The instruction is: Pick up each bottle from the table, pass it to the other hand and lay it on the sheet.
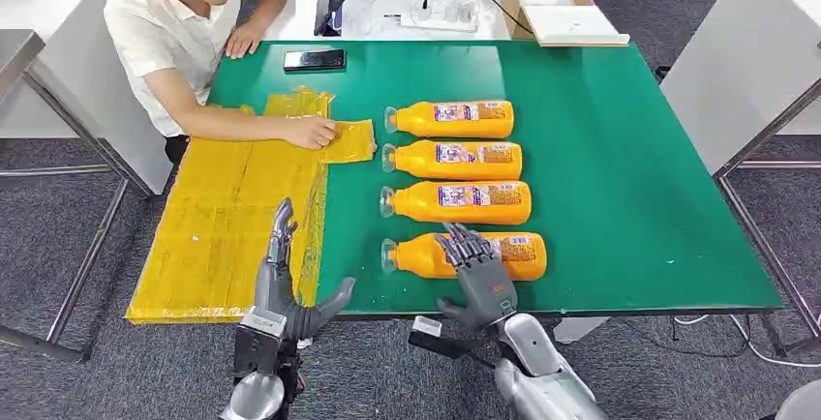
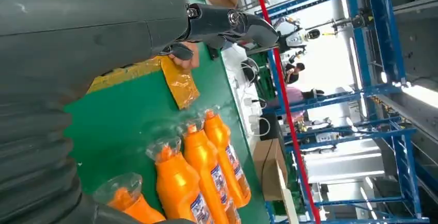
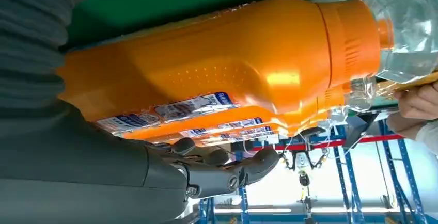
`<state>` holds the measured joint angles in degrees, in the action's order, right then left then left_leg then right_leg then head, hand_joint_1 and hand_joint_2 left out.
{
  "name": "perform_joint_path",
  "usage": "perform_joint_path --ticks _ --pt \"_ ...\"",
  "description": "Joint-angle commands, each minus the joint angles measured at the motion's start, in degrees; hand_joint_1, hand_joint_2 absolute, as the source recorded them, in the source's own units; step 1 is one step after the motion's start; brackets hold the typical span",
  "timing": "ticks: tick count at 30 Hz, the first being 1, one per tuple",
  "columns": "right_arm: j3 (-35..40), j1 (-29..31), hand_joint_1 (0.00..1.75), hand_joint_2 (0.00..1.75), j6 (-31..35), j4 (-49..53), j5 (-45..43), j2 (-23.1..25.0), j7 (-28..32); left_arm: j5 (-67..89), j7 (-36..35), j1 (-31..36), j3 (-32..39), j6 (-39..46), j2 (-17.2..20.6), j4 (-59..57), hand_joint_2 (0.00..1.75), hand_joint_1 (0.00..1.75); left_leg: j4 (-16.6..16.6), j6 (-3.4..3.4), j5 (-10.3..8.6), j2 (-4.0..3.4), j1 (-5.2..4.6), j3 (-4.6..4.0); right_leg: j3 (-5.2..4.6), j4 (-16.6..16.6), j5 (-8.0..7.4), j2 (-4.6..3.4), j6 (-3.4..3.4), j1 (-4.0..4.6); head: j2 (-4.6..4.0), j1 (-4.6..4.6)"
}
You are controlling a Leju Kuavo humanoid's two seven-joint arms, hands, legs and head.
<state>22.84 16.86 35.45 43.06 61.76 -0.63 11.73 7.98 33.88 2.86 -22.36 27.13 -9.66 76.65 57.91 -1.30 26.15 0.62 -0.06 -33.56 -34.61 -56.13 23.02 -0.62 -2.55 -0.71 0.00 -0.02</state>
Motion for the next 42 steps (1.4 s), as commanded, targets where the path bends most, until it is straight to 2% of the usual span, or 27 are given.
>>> perform_joint_path --ticks 1,6,8,13,16,37,41,42 --pt "0.31 0.20 0.00 1.75 4.55 1.99 9.49 -2.15 -6.04 0.26 -0.32 -0.58 -0.56 0.35 0.51 0.78 1.75 0.00 -0.03 0.05 0.03 -0.03 0.00 0.14 0.14 0.03 0.04 0.04 0.05 0.01 0.00 0.00" --pt "-0.54 0.75 0.00 1.75 4.55 0.10 11.98 -2.64 -7.78 0.30 -0.22 -0.62 -0.02 0.57 0.37 0.96 1.75 0.00 -0.07 0.08 0.03 0.02 0.01 0.31 0.31 0.06 0.06 0.12 0.10 0.03 0.00 0.00" --pt "-1.51 1.34 0.00 1.75 4.55 -2.95 9.86 -2.04 -6.57 0.34 -0.17 -0.67 -0.03 0.48 0.38 1.02 1.75 0.00 -0.06 0.08 0.04 0.02 0.01 0.32 0.32 0.06 0.07 0.13 0.10 0.03 0.00 -0.02" --pt "-1.84 3.57 0.00 1.75 -1.54 -9.21 9.41 -2.16 -9.41 0.59 -0.76 -0.84 -0.27 0.22 0.19 0.27 1.75 0.00 -0.07 0.08 0.04 -0.03 0.00 0.33 0.32 0.06 0.06 0.07 0.09 0.02 0.00 0.00" --pt "-1.78 3.90 0.00 1.75 -1.39 -11.04 9.77 -2.46 -10.75 0.41 -1.63 -0.67 -1.05 -0.61 -0.09 -1.31 1.75 0.00 -0.11 0.09 0.02 0.03 0.00 0.42 0.42 0.11 0.06 0.15 0.10 0.03 -0.02 0.00" --pt "-3.68 4.67 0.00 1.75 -0.91 -13.35 8.91 -2.94 -11.88 0.42 -1.84 -0.18 -2.25 -1.57 0.32 -1.92 1.75 0.00 -0.07 0.03 -0.01 0.09 -0.04 0.76 0.76 0.12 0.03 0.18 0.06 0.00 0.00 0.00" --pt "-4.27 5.79 0.00 1.75 -4.93 -15.57 8.80 -3.03 -13.35 1.12 -2.33 0.23 -2.45 -1.55 0.58 -1.90 1.75 0.00 -0.08 0.04 -0.03 0.13 -0.03 0.78 0.79 0.13 0.01 0.22 0.06 0.01 0.00 0.00" --pt "-4.76 6.10 0.00 1.75 -7.62 -16.15 8.09 -3.05 -13.63 1.20 -2.49 0.35 -2.47 -1.79 0.62 -1.86 1.75 0.00 -0.08 0.06 -0.04 0.14 -0.02 0.76 0.80 0.14 0.01 0.25 0.08 0.01 0.00 0.00"
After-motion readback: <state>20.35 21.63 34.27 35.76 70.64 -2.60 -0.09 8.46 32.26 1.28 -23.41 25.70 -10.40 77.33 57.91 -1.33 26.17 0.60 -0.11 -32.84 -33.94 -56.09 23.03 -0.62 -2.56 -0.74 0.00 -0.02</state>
